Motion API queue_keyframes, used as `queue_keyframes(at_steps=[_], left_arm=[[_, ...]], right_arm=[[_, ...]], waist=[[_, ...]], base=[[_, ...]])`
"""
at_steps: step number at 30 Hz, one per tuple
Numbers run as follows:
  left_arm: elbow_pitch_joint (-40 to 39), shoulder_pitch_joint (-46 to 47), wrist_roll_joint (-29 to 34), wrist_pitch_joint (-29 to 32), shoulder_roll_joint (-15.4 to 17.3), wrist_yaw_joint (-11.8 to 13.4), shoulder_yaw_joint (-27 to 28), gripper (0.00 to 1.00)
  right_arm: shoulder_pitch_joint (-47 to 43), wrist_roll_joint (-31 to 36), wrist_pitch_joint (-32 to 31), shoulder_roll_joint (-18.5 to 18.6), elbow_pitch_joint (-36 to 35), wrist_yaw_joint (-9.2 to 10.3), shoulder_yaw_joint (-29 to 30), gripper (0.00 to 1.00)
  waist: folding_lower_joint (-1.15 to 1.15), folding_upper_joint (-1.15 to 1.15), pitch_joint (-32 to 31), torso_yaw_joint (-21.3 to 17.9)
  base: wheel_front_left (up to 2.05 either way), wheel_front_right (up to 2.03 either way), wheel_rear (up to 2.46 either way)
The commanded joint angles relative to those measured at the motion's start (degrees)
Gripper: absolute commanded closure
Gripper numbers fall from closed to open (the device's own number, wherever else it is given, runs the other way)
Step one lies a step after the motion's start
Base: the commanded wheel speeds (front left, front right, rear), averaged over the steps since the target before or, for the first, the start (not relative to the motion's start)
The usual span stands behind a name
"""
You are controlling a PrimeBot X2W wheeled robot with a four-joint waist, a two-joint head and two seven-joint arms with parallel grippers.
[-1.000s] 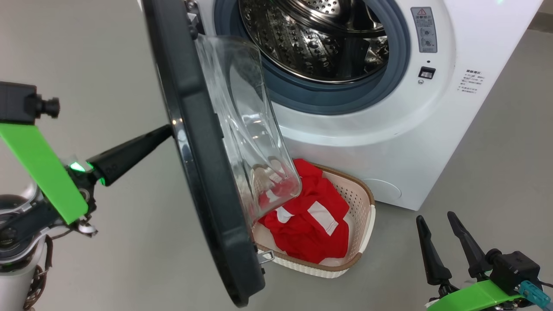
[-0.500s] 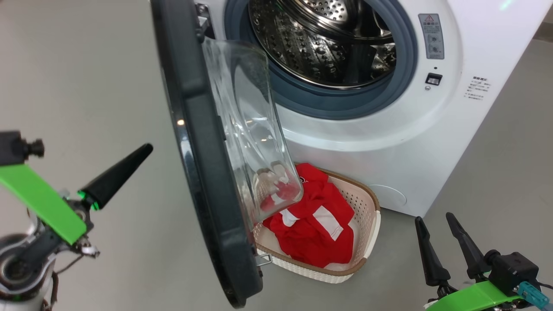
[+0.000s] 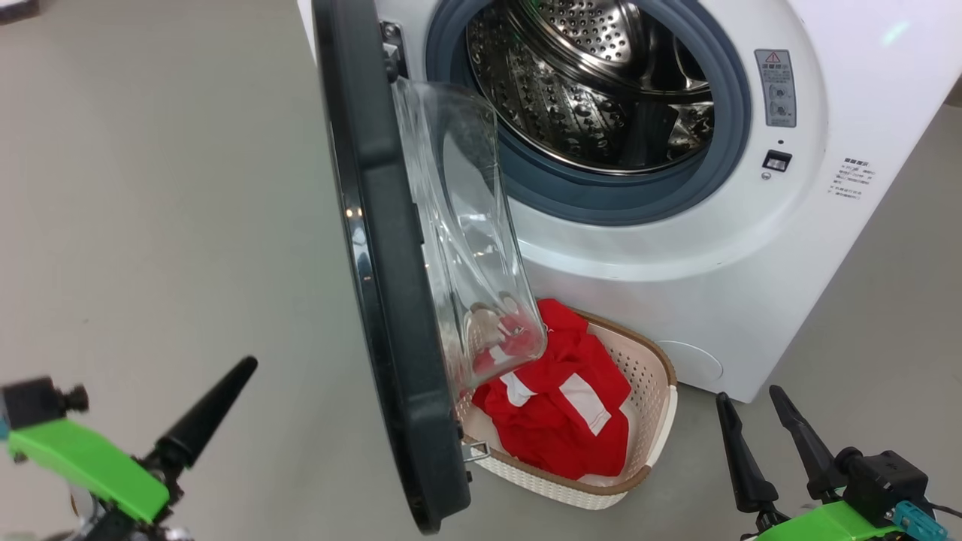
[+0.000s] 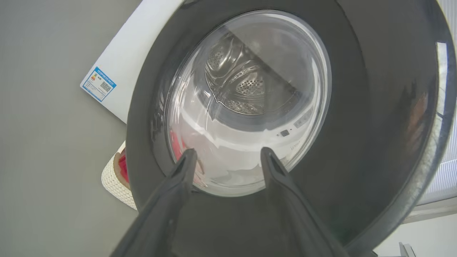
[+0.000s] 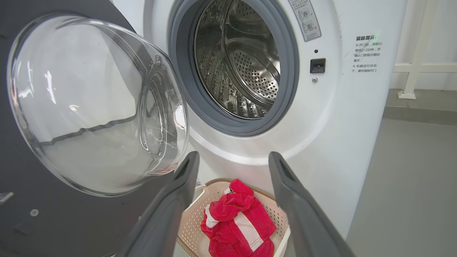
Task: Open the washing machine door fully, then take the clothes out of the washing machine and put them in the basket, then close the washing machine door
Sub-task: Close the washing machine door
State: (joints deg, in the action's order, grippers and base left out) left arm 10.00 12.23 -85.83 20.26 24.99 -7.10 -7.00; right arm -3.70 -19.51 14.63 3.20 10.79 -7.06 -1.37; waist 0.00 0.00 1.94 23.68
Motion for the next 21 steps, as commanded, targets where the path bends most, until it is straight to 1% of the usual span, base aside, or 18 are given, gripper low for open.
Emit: queue_keyframes(at_steps=[1, 9, 17, 21], left_arm=[[-0.93, 0.96, -0.28, -0.69, 1.77, -0.38, 2.95, 0.0], [1.39, -3.12, -1.56, -5.4, -0.47, -0.38, 3.75, 0.0], [3.03, -6.13, 0.38, -10.61, -1.34, -0.38, 2.83, 0.0], [4.22, -7.44, 2.14, -13.9, -1.95, -0.38, 1.04, 0.0]], right_arm=[[0.61, 0.36, 0.37, 0.27, -1.37, -0.43, -1.63, 0.0], [0.46, 0.32, 0.37, 0.39, -1.19, -0.43, -1.68, 0.0], [0.63, 0.27, 0.37, 0.49, -1.09, -0.43, -2.07, 0.0], [0.69, 0.31, 0.37, 0.46, -1.06, -0.43, -2.09, 0.0]], waist=[[0.0, 0.0, -0.14, 0.18], [0.0, 0.0, -0.06, 0.93], [0.0, 0.0, -0.05, 0.76], [0.0, 0.0, 0.13, 0.63]], base=[[0.0, 0.0, 0.0], [0.0, 0.0, 0.0], [0.0, 0.0, 0.0], [0.0, 0.0, 0.0]])
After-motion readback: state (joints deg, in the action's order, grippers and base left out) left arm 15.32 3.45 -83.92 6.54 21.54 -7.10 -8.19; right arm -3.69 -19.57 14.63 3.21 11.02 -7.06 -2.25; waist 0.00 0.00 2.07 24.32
